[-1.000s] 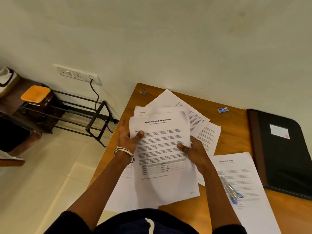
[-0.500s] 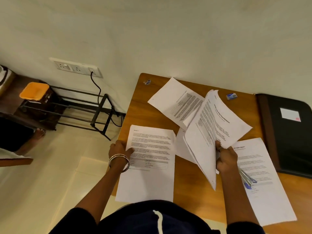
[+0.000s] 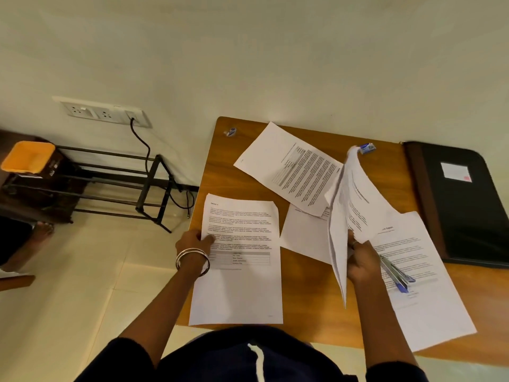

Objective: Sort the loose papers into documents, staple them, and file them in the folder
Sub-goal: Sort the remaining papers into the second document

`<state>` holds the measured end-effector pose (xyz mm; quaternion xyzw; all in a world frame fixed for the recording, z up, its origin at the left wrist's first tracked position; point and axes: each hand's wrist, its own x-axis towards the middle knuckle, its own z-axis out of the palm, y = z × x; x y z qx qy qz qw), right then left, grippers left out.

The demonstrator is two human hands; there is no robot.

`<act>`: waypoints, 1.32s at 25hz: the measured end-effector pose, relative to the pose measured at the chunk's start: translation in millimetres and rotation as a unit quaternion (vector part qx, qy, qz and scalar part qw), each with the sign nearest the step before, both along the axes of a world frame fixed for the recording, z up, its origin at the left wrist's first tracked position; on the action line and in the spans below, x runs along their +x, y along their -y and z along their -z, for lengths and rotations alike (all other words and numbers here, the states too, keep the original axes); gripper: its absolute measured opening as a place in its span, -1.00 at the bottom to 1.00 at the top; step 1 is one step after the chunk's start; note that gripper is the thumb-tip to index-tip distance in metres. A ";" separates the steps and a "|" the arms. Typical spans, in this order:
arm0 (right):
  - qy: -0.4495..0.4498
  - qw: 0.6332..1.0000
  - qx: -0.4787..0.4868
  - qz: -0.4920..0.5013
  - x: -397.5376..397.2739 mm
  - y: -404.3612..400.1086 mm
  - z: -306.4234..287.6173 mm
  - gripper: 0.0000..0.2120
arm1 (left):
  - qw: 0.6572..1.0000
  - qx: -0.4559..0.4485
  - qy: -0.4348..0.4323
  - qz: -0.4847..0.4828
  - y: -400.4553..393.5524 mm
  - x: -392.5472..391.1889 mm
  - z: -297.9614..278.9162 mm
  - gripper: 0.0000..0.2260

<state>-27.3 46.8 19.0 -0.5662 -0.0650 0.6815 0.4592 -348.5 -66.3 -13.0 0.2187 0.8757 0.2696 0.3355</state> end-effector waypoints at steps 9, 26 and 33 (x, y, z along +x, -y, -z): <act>0.223 0.928 0.201 -0.221 -87.5 22.2 4.4 -0.70 | 0.959 0.223 0.175 0.021 -10.7 -25.4 -28.1 -0.67; 0.186 0.871 0.359 -0.278 -60.2 -36.5 -50.5 -0.68 | 0.940 0.285 0.181 0.052 -11.4 17.0 -69.3 -0.77; 0.151 0.908 0.315 -0.234 -56.6 -52.7 -72.4 -0.80 | 0.950 0.272 0.141 0.055 -14.6 33.8 -76.6 -0.77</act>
